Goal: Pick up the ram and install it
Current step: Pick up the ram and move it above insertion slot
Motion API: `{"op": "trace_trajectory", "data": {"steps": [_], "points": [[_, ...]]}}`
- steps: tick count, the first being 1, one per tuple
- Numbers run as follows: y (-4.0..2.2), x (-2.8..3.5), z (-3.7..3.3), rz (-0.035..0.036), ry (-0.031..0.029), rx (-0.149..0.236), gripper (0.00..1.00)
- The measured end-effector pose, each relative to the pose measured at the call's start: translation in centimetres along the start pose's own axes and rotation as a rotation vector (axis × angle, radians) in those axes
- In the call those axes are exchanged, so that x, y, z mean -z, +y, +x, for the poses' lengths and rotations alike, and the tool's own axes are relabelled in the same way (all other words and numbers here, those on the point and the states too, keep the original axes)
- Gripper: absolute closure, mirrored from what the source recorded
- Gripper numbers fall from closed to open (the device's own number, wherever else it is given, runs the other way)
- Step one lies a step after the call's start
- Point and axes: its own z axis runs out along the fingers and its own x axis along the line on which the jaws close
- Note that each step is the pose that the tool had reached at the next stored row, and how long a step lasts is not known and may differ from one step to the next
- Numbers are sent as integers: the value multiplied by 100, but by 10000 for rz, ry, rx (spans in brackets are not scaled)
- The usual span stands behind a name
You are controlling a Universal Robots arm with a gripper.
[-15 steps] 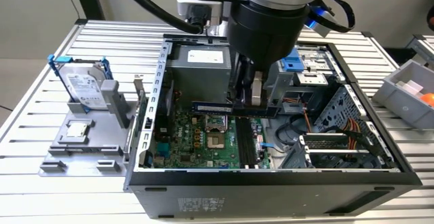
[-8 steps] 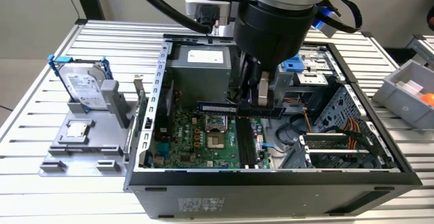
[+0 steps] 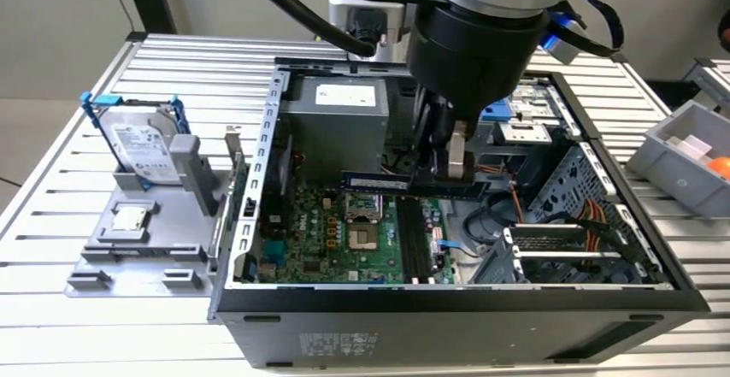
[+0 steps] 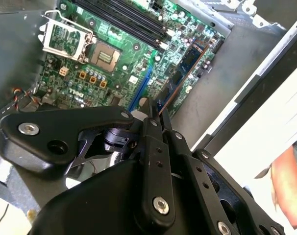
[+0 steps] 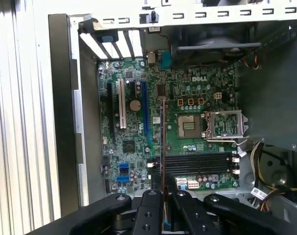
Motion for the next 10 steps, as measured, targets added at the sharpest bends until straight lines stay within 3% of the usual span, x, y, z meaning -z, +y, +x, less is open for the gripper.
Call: {"op": "trace_trajectory", "data": {"steps": [10], "points": [[-123, 6, -10, -14, 39, -38, 100]]}}
